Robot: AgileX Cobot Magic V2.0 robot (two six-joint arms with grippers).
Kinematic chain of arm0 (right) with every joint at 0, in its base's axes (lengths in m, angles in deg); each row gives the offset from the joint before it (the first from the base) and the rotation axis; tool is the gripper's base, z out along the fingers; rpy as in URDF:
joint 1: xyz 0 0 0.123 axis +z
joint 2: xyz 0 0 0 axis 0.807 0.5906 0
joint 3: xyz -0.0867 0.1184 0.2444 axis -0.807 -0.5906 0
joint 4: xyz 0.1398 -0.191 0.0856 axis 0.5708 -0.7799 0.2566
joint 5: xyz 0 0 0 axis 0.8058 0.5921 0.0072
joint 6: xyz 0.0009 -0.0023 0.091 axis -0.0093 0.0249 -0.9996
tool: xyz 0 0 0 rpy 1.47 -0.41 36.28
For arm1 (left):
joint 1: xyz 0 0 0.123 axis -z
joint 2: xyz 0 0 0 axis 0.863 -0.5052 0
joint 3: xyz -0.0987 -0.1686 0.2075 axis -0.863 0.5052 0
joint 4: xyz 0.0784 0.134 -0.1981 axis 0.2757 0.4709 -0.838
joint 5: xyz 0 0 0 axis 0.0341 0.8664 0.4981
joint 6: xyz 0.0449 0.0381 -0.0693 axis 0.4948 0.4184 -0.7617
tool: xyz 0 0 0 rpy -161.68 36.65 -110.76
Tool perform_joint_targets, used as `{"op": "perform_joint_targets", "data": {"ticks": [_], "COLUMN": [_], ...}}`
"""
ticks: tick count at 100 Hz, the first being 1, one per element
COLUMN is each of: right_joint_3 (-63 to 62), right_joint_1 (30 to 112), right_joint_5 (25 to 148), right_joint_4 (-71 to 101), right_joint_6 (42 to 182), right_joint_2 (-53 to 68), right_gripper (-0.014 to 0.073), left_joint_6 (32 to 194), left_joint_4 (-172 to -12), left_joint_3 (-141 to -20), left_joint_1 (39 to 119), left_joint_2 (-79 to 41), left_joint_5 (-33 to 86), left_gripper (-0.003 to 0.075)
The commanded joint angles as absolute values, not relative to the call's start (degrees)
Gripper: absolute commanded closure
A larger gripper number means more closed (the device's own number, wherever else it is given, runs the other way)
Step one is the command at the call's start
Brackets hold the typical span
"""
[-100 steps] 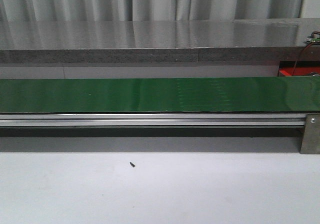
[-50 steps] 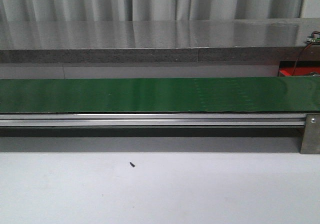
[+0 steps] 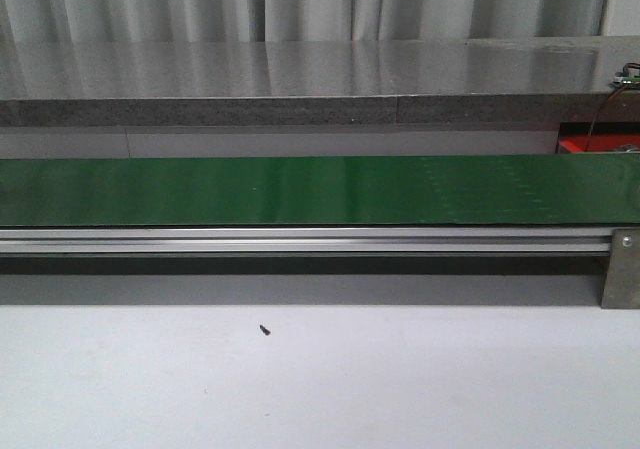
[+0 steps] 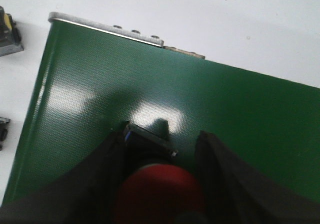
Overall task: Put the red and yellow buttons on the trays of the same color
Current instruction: 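Place the red button on the conveyor belt and open the left gripper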
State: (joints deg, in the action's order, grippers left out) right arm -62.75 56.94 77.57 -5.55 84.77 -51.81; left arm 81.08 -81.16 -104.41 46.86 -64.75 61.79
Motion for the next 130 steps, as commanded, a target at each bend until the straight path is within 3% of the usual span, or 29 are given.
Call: {"op": "perform_joint_targets", "data": {"ticks": [1,12,30,39,86,130], "right_joint_3": [-61.74,-61.74,-61.74,-61.74,-61.74,-61.74], "right_joint_1": [56.85,56.85,56.85,56.85,56.85,56.85], "right_joint_5": [73.0,73.0,73.0,73.0,73.0,73.0], "right_joint_4": [-6.17,-6.17,-6.17,-6.17,-6.17,-6.17], "right_joint_6": [84.9,84.9,84.9,84.9,84.9,84.9], "right_joint_2": [-52.86,-52.86,-52.86,-52.86,-52.86,-52.86], "right_gripper": [0.0662,0.0662,0.0662,0.0662,0.0662,0.0662], "left_joint_6": [81.14,81.14,81.26,81.48,79.51,70.61], "left_joint_4": [-82.66,-82.66,-82.79,-82.79,-78.76,-65.56], "left_joint_3": [-106.27,-106.27,-106.79,-107.89,-110.42,-92.94], "left_joint_1": [47.1,47.1,47.1,47.1,45.25,31.49], "left_joint_2": [-62.41,-62.41,-62.41,-62.29,-52.8,-41.59], "left_joint_5": [60.65,60.65,60.75,61.36,61.62,54.91], "left_gripper": [0.0507,0.0456,0.0137,0.0052,0.005,0.005]}}
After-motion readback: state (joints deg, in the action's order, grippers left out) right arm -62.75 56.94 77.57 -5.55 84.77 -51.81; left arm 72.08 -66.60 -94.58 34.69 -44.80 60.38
